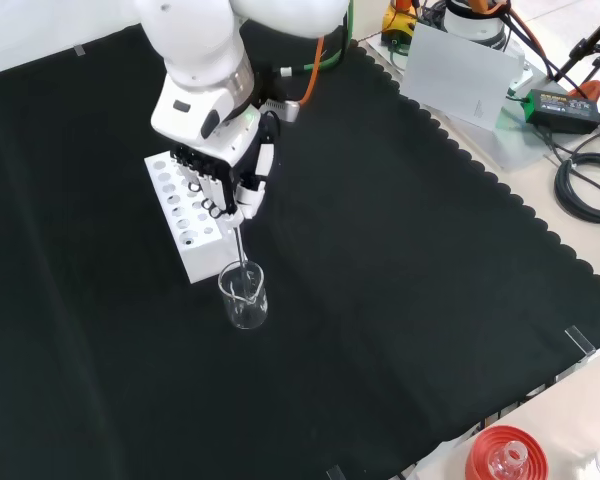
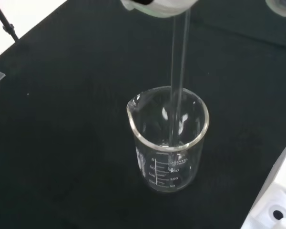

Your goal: Stir in the beaker to the left of the white test tube rack with the glass rod.

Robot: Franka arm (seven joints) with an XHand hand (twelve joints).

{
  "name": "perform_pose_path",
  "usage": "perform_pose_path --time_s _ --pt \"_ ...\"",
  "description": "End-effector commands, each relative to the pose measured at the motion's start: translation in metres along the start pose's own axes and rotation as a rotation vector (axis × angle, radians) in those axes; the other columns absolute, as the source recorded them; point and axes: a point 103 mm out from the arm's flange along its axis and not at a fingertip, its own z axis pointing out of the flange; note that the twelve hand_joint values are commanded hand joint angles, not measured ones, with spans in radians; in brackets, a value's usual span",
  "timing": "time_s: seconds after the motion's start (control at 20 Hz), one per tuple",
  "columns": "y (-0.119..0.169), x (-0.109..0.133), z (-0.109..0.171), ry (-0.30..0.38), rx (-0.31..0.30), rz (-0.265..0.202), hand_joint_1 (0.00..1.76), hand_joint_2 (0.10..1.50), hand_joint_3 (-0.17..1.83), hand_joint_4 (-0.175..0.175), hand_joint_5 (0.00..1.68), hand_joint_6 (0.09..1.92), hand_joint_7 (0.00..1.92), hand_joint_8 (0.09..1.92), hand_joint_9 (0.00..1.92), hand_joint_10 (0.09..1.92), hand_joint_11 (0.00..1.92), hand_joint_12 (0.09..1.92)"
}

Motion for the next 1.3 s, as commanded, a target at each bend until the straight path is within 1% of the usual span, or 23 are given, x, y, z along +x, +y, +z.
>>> perform_pose_path --time_s 0.05,0.35,0.65,0.7,0.8,0.95,1.05,1.3 --pt "0.011 0.002 0.009 0.002 0.020 -0.012 1.33 1.03 -0.17 -0.175 1.41 0.09 1.56 0.23 1.77 0.27 1.57 0.70" --pt "0.024 -0.001 0.007 -0.020 0.046 -0.016 1.33 1.03 -0.17 -0.175 1.41 0.09 1.55 0.23 1.77 0.27 1.57 0.70" --pt "0.029 -0.006 0.004 -0.003 0.033 -0.011 1.33 1.03 -0.17 -0.175 1.41 0.09 1.55 0.23 1.77 0.27 1.57 0.71" --pt "0.027 -0.008 0.003 0.000 0.033 -0.007 1.33 1.03 -0.17 -0.175 1.41 0.09 1.55 0.23 1.77 0.27 1.57 0.71" --pt "0.026 -0.020 -0.001 0.024 0.037 0.001 1.33 1.03 -0.17 -0.175 1.41 0.09 1.55 0.23 1.77 0.27 1.57 0.71" --pt "0.022 -0.035 -0.008 0.019 0.018 0.011 1.33 1.03 -0.17 -0.175 1.41 0.09 1.55 0.23 1.77 0.27 1.57 0.71" --pt "0.015 -0.044 -0.011 0.023 0.011 0.027 1.33 1.03 -0.17 -0.175 1.41 0.09 1.55 0.23 1.77 0.27 1.57 0.71" --pt "-0.001 -0.053 -0.018 0.022 0.006 0.056 1.33 1.03 -0.17 -0.175 1.41 0.09 1.55 0.24 1.77 0.27 1.57 0.71"
